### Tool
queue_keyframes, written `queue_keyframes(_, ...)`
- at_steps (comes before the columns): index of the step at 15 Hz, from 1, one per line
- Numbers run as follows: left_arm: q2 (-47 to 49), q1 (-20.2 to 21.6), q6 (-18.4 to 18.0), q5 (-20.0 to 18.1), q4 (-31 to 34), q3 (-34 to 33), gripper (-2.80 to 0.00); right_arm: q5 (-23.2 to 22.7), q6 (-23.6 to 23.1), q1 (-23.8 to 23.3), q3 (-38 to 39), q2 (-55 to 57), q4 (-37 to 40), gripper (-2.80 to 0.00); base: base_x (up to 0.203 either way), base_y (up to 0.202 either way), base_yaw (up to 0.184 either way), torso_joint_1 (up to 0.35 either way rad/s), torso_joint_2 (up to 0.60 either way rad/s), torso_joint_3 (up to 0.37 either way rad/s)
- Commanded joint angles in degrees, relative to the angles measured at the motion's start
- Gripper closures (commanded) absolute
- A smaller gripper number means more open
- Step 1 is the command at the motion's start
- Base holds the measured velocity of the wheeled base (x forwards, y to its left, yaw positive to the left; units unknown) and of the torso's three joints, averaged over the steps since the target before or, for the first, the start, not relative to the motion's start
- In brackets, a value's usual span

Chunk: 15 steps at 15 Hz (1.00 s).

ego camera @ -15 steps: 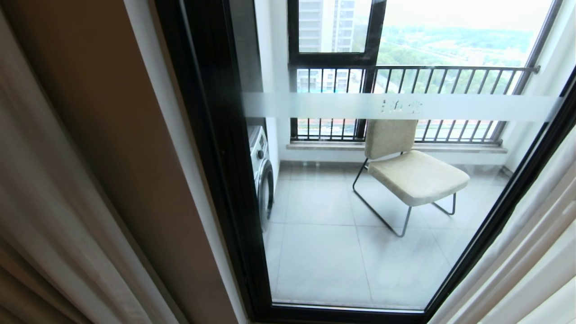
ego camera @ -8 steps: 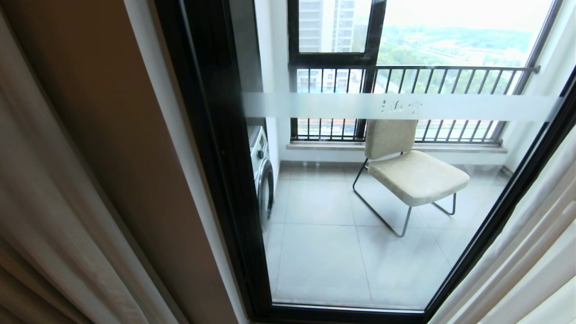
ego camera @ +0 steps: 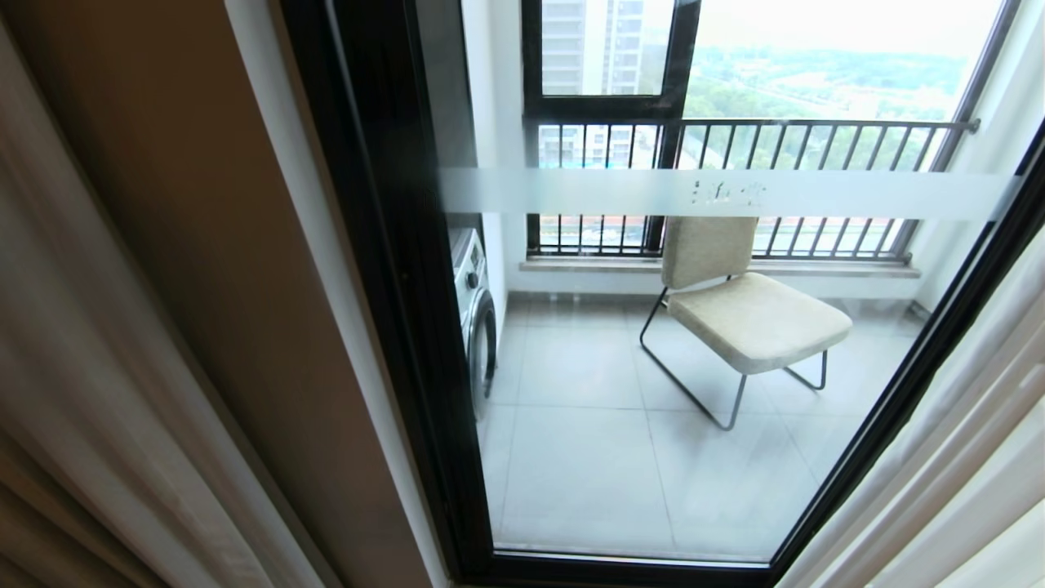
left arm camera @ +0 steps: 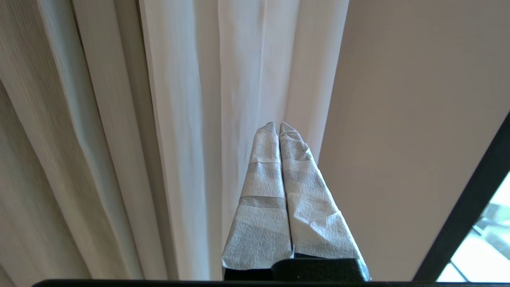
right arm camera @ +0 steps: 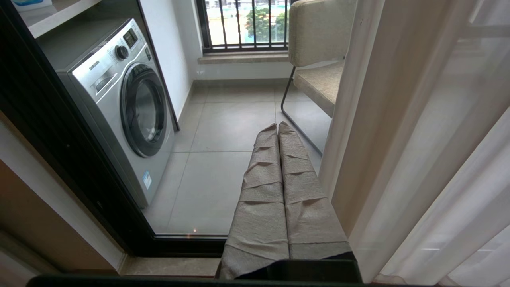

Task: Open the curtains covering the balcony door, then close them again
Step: Pull the inner curtains open on both sides

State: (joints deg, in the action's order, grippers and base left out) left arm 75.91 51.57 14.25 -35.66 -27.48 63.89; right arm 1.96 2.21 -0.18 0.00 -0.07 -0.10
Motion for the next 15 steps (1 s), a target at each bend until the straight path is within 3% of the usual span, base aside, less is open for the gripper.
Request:
queue_keyframes(1,-1.69,0.03,0.15,-0.2,-0.21,-1.76,0.0,0.06,-0.01,0.01,0.0,0.07,0.01,0.0,0.0,0.0,0.0,0.0,0.0,0.0)
queue_keyframes(10,-8.39,-1.42,0.26,-0.25,-0.08,-11.3,0.0,0.03,-0.01,0.01,0.0,0.07,-0.02,0.0,0.0,0.0,0.0,0.0,0.0,0.0)
queue_keyframes(12,-9.73,-6.14,0.17,-0.05,0.21,-12.86,0.0,-0.03,-0.01,0.01,0.0,0.07,0.01,0.0,0.0,0.0,0.0,0.0,0.0,0.0)
queue_keyframes(13,-10.05,-10.42,0.15,0.29,0.31,-13.18,0.0,0.03,-0.01,0.01,0.0,0.07,-0.05,0.0,0.0,0.0,0.0,0.0,0.0,0.0)
queue_keyframes(15,-11.51,-23.75,0.19,3.63,1.97,-14.43,0.0,0.0,-0.01,0.01,0.0,0.07,0.01,0.0,0.0,0.0,0.0,0.0,0.0,0.0)
